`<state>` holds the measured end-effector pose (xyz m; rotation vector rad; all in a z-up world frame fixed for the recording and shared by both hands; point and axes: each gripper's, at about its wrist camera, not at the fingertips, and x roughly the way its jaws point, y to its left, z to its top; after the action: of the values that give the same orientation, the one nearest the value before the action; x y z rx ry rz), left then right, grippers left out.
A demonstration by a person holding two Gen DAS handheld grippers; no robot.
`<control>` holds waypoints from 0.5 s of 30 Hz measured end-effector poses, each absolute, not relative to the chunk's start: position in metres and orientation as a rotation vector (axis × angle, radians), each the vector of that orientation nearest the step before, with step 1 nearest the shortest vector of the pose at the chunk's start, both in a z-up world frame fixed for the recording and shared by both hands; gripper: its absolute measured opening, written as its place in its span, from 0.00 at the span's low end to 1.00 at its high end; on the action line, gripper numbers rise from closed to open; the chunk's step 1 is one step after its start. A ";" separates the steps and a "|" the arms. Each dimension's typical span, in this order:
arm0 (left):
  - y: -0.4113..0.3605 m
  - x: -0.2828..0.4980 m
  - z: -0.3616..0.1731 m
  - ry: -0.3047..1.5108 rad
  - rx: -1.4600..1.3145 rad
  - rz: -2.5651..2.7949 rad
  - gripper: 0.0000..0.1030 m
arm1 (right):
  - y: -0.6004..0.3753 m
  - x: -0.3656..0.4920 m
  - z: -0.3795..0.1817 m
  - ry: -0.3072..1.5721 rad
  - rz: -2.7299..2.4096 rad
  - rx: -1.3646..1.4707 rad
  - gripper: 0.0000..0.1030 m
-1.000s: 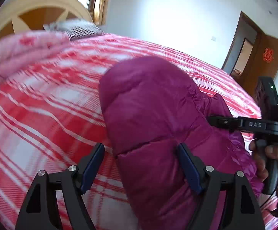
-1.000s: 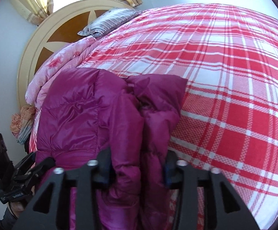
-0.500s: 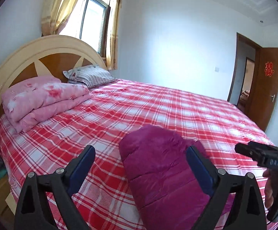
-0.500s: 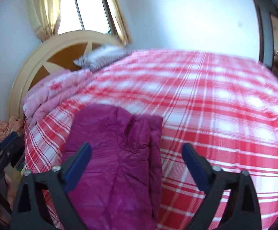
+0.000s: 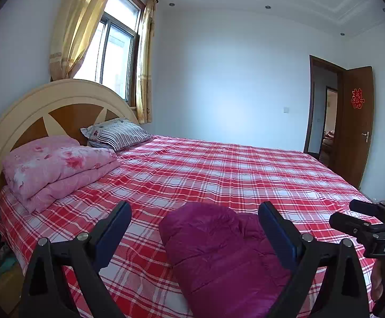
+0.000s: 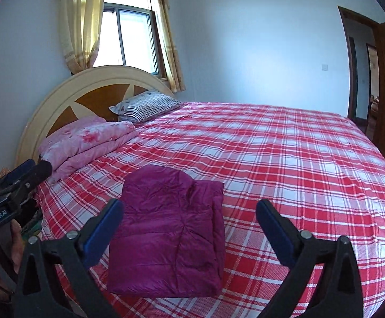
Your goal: Fold large clothes
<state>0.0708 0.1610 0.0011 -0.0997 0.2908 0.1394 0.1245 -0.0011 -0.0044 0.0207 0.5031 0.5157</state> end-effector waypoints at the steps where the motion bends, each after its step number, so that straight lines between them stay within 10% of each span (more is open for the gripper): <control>1: 0.162 0.071 0.000 0.294 -0.104 0.138 0.94 | 0.001 0.122 -0.003 0.498 0.515 0.013 1.00; 15: 0.164 0.072 -0.006 0.306 -0.103 0.134 0.94 | 0.005 0.106 0.001 0.465 0.527 -0.006 1.00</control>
<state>0.0721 0.1642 -0.0058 -0.1031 0.3059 0.1337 0.1064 0.0045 0.0009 -0.0060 0.4646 0.5267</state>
